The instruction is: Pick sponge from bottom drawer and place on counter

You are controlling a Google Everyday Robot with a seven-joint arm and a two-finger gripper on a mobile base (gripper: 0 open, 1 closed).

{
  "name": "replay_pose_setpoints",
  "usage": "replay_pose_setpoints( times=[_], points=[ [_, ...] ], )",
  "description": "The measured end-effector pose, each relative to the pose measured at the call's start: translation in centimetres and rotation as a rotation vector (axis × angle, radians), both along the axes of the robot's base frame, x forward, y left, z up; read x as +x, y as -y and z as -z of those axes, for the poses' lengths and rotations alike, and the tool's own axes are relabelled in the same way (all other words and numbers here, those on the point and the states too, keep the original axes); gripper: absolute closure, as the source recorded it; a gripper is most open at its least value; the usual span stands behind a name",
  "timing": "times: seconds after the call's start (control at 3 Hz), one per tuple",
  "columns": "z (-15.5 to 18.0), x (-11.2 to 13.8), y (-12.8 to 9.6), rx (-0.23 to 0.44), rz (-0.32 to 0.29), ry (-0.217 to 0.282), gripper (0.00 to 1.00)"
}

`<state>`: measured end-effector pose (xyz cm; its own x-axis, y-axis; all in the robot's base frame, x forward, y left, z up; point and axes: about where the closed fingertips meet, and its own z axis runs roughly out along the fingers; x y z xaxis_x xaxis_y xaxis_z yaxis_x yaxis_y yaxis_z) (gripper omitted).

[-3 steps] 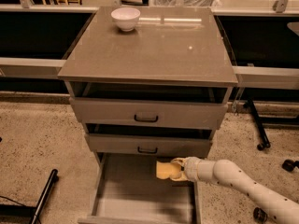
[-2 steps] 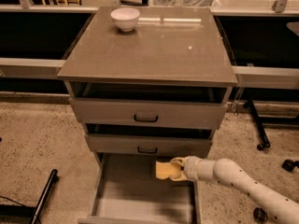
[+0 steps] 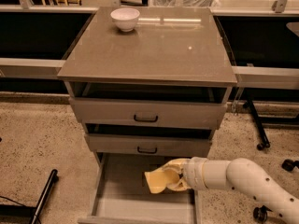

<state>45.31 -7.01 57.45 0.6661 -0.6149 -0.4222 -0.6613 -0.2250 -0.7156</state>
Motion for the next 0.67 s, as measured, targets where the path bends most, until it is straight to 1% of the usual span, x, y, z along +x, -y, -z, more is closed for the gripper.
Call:
replay_pose_setpoints(
  times=[0.33, 0.67],
  points=[
    [0.28, 0.51, -0.11, 0.013, 0.011, -0.009, 1.00],
    [-0.34, 0.64, -0.44, 0.027, 0.007, 0.001, 1.00]
  ],
)
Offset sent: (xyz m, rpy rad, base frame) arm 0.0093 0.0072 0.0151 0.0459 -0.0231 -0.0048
